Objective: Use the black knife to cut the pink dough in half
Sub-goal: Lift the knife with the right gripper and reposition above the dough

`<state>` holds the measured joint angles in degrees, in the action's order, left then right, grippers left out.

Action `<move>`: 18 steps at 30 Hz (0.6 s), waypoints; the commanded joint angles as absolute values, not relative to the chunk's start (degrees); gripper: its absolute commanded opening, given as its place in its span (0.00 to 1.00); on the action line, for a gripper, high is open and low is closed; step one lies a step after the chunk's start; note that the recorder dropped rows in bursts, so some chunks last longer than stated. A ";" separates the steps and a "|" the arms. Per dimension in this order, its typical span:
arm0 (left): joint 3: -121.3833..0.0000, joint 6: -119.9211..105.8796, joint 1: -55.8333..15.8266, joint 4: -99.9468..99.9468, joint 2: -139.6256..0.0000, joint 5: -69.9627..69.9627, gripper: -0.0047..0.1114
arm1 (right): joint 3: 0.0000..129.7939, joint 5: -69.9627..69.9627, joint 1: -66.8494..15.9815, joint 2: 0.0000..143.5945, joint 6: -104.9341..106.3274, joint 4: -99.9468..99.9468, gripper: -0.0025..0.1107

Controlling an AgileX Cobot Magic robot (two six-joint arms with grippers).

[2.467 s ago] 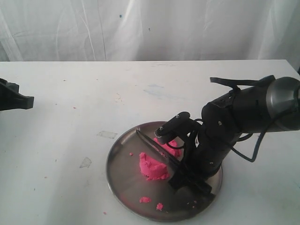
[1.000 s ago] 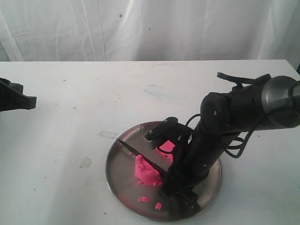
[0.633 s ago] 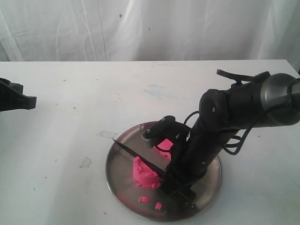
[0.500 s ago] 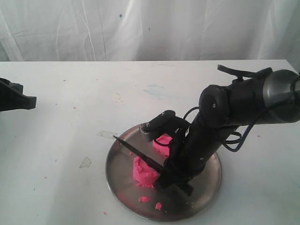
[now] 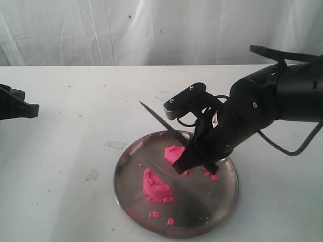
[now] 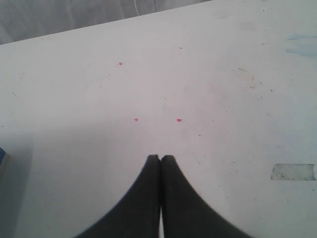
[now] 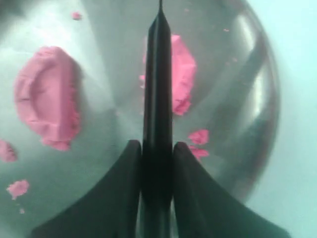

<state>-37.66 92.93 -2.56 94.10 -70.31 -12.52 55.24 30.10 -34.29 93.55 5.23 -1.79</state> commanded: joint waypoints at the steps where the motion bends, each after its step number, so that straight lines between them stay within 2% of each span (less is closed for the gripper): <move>1: -37.35 92.97 -2.41 94.48 -69.80 -12.19 0.04 | 55.32 34.38 -34.18 94.41 -9.90 -18.85 0.02; 12: -37.35 92.97 -2.41 94.48 -69.80 -12.44 0.04 | 55.32 33.26 -34.28 100.69 -12.65 -18.47 0.02; 18: -37.35 92.97 -2.41 94.48 -69.80 -12.44 0.04 | 55.32 31.88 -34.28 100.69 -2.47 -10.04 0.02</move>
<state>-37.66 92.93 -2.56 94.10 -70.31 -12.52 55.24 33.00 -34.29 100.82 -5.83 -12.62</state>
